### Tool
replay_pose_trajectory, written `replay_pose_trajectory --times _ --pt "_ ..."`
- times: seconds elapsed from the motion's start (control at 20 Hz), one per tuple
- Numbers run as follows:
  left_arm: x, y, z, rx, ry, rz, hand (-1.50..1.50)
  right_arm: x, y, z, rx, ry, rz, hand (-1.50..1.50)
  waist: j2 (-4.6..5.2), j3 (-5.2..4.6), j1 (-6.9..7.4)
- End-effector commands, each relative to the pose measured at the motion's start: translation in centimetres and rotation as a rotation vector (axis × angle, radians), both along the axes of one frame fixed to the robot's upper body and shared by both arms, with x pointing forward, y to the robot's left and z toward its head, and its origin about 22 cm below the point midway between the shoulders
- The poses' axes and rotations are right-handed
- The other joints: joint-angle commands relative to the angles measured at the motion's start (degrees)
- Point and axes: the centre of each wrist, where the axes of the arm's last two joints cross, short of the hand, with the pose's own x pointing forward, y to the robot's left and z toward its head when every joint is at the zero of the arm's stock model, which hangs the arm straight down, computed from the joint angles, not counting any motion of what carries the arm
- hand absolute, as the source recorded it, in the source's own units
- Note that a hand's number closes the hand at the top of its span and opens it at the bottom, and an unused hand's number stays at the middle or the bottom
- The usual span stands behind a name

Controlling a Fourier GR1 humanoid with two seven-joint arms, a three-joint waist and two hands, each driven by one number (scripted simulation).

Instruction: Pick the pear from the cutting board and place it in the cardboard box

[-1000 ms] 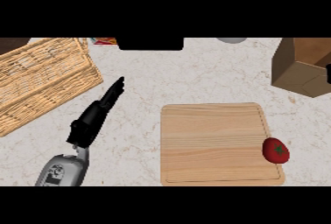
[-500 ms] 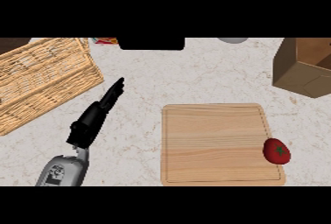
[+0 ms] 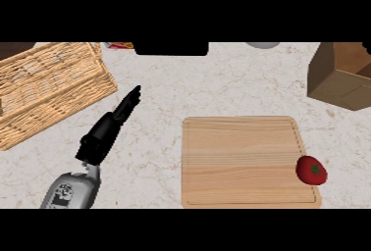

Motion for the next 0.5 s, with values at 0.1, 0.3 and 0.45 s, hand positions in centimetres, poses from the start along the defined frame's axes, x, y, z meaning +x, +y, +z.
replay_pose_trajectory --times 0.1,0.3,0.45 --pt "1.5 0.0 1.1 -0.001 -0.007 -0.01 0.0 3.0 -0.5 -4.2 -0.02 0.061 -0.029 1.5 0.33 0.03 0.64" --pt "0.1 -0.5 -0.5 -0.003 0.0 -0.039 0.0 2.7 -2.6 -7.2 0.175 0.089 -0.089 1.5 0.71 0.11 1.34" --pt "1.0 -1.7 1.2 -0.008 -0.018 -0.032 0.0 3.4 -2.1 -8.1 0.291 0.127 -0.063 -1.5 0.62 0.13 1.18"
